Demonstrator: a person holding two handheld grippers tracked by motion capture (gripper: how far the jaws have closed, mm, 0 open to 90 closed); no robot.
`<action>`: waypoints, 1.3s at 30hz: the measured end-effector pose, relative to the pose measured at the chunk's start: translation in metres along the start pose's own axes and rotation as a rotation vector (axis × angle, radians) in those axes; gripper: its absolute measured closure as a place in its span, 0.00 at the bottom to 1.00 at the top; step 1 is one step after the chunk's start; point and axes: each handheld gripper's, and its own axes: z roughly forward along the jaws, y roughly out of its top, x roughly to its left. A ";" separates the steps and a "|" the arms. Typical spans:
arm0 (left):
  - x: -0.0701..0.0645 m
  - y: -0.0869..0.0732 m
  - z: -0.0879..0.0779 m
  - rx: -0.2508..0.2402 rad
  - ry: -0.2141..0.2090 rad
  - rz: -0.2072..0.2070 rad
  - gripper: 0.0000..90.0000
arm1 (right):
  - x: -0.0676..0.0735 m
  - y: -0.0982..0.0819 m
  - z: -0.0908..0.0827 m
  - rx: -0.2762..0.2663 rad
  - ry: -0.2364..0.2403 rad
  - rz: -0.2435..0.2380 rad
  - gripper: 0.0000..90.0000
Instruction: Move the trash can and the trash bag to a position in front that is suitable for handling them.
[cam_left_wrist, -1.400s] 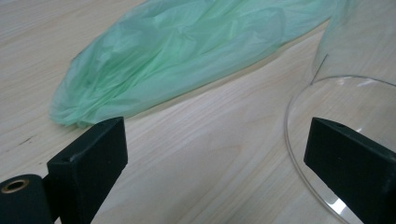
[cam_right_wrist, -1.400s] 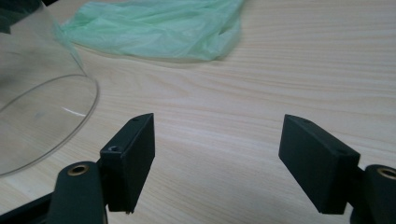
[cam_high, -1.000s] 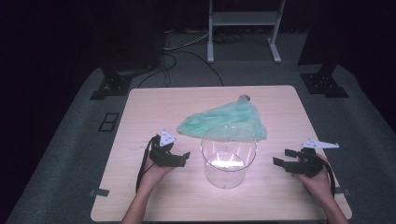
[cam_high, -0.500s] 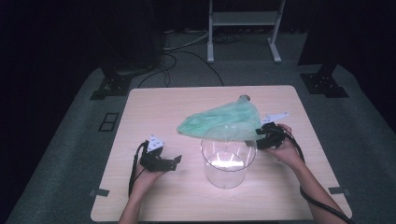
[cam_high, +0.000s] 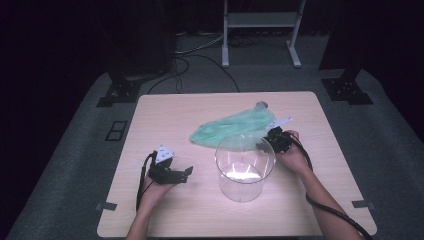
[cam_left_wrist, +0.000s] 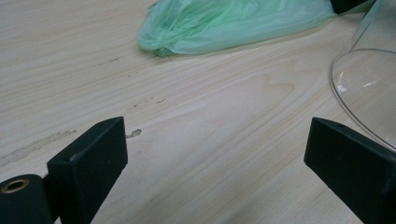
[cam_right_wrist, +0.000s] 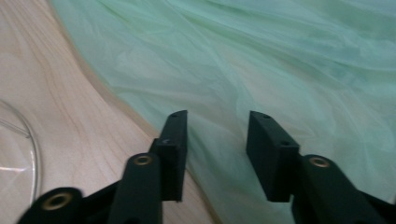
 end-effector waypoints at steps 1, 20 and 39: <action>0.000 0.000 0.000 0.000 -0.001 -0.001 0.05 | 0.000 0.000 0.000 -0.001 0.007 -0.001 0.75; 0.003 -0.004 -0.004 0.001 0.013 -0.010 0.05 | -0.004 -0.044 -0.050 0.009 0.043 0.072 1.00; -0.002 -0.003 -0.002 0.008 0.007 0.005 0.05 | 0.026 -0.150 -0.141 0.052 0.042 0.115 1.00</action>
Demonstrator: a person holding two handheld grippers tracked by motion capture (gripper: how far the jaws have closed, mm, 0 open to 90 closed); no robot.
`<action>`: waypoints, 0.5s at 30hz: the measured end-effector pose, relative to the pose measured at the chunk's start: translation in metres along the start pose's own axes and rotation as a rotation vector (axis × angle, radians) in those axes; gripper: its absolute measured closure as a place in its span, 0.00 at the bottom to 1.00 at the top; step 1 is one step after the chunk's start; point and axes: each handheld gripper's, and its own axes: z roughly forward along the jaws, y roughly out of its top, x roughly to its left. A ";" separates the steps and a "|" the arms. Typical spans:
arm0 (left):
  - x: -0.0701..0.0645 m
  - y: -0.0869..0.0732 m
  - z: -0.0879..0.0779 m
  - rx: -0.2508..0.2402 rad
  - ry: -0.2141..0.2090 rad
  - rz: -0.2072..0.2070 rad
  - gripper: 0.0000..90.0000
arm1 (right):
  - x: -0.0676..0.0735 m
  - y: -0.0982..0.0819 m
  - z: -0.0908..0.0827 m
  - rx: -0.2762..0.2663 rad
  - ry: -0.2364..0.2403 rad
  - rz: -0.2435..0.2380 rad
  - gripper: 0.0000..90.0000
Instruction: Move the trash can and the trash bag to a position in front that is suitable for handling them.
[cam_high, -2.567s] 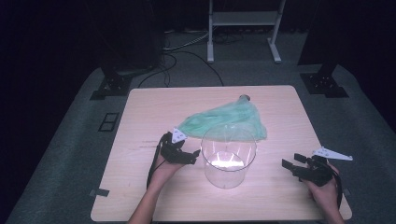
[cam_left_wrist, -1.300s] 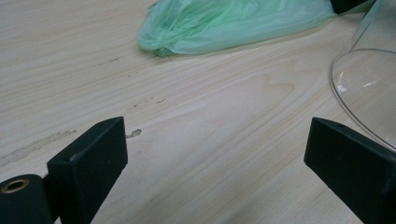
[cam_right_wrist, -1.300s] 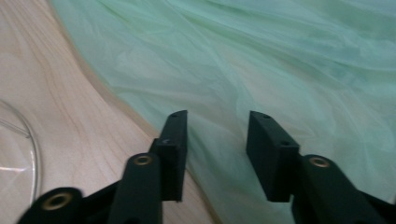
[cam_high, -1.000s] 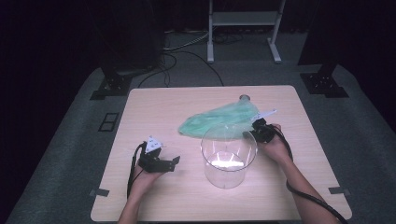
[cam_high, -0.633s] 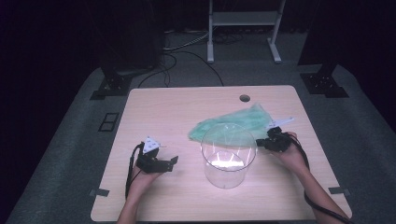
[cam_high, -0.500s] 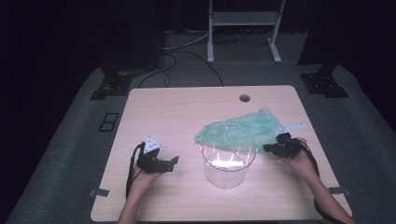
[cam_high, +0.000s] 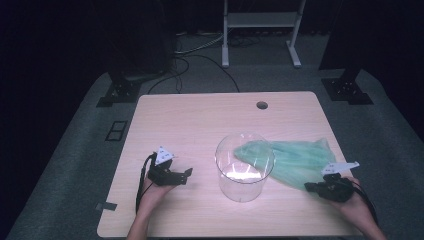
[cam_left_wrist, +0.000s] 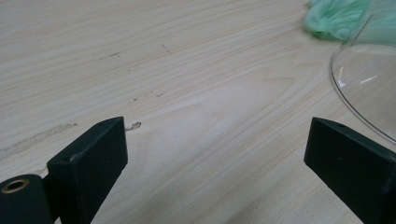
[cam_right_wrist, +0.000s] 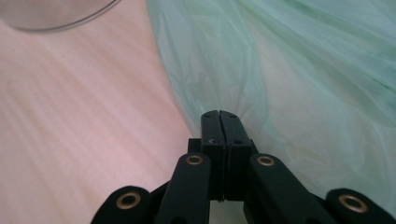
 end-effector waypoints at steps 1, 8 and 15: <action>-0.001 0.000 0.001 -0.004 -0.001 0.001 0.05 | 0.001 -0.005 -0.004 0.002 0.003 0.005 1.00; -0.003 0.002 0.000 -0.002 -0.005 0.016 0.05 | 0.008 -0.034 -0.034 0.029 0.028 0.022 0.90; -0.005 0.002 0.001 0.000 -0.012 0.030 0.05 | -0.002 -0.012 -0.038 -0.003 0.024 -0.076 0.53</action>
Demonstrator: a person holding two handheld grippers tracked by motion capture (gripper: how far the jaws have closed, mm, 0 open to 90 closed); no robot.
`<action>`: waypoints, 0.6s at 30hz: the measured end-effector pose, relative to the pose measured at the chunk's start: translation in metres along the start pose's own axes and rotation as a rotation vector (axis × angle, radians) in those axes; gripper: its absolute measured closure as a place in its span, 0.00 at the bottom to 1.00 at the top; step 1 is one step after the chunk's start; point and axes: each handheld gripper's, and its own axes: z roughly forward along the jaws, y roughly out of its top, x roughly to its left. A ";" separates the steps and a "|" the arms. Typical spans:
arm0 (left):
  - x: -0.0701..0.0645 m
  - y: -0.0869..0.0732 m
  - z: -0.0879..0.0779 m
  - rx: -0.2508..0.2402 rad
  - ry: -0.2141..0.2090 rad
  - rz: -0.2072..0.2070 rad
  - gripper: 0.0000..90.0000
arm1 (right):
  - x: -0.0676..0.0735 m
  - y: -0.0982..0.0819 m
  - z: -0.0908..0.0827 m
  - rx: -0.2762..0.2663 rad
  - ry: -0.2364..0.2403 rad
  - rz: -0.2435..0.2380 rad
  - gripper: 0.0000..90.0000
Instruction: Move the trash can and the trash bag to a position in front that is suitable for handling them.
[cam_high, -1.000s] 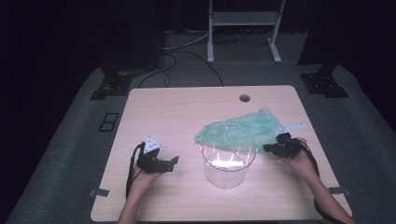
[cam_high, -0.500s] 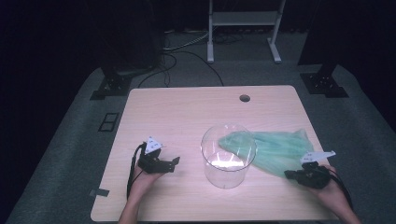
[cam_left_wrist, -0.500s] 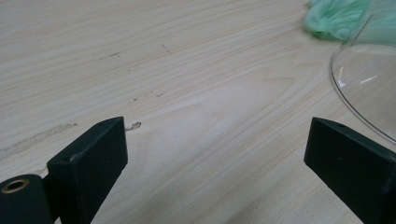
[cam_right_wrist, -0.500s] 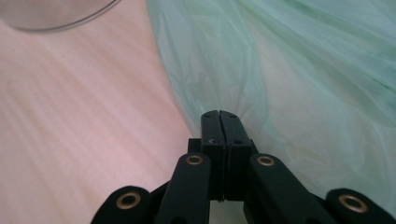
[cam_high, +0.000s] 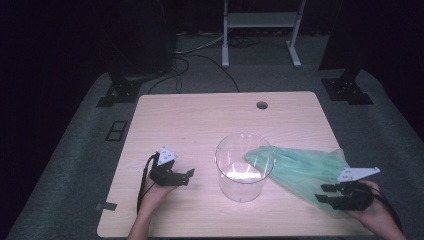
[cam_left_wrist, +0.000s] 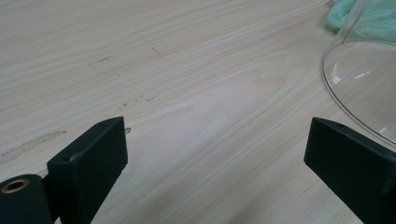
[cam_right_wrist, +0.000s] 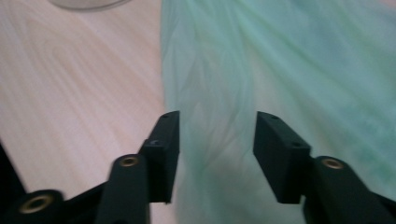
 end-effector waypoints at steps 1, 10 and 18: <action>0.000 0.000 0.000 0.001 -0.001 0.005 0.05 | -0.002 0.004 0.002 0.001 -0.002 -0.010 0.50; 0.002 -0.001 -0.001 0.004 -0.002 0.007 0.05 | -0.036 0.038 0.037 0.038 -0.007 -0.107 0.38; 0.001 0.000 0.001 0.006 -0.010 0.012 0.05 | -0.040 0.049 0.053 0.079 -0.013 -0.153 0.37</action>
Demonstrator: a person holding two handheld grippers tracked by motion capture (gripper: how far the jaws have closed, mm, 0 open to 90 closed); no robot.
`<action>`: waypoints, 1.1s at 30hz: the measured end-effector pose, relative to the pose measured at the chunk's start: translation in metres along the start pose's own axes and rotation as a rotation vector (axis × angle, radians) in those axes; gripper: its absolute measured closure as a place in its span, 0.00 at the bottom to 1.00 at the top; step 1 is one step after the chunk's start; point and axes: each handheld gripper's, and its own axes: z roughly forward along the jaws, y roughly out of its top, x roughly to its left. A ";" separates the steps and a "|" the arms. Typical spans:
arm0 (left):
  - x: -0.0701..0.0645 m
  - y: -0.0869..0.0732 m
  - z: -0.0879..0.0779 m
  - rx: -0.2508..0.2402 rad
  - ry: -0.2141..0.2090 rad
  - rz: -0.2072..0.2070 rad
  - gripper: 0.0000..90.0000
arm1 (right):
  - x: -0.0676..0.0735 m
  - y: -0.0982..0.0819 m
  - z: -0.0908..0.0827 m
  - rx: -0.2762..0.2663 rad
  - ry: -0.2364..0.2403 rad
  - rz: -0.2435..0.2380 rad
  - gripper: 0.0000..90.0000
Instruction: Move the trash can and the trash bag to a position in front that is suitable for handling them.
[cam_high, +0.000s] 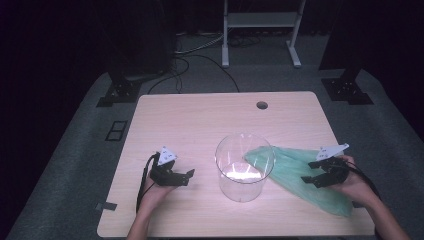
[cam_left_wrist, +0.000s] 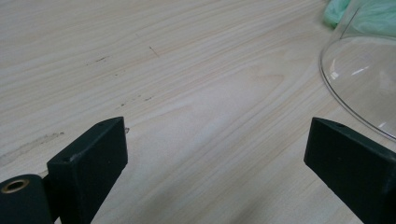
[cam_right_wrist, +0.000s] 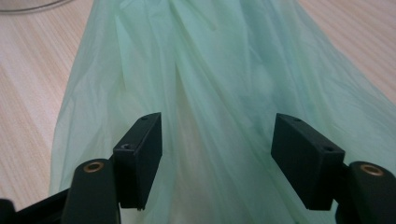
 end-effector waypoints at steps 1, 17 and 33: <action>0.000 0.000 0.000 0.000 -0.001 -0.001 0.05 | 0.000 0.000 0.000 0.000 0.000 0.000 0.37; 0.001 0.000 0.002 0.004 0.002 0.003 0.05 | 0.003 0.004 0.010 0.007 0.025 0.008 0.45; 0.005 -0.003 -0.001 -0.004 0.013 -0.013 0.05 | 0.006 0.007 0.010 -0.009 0.023 0.016 0.72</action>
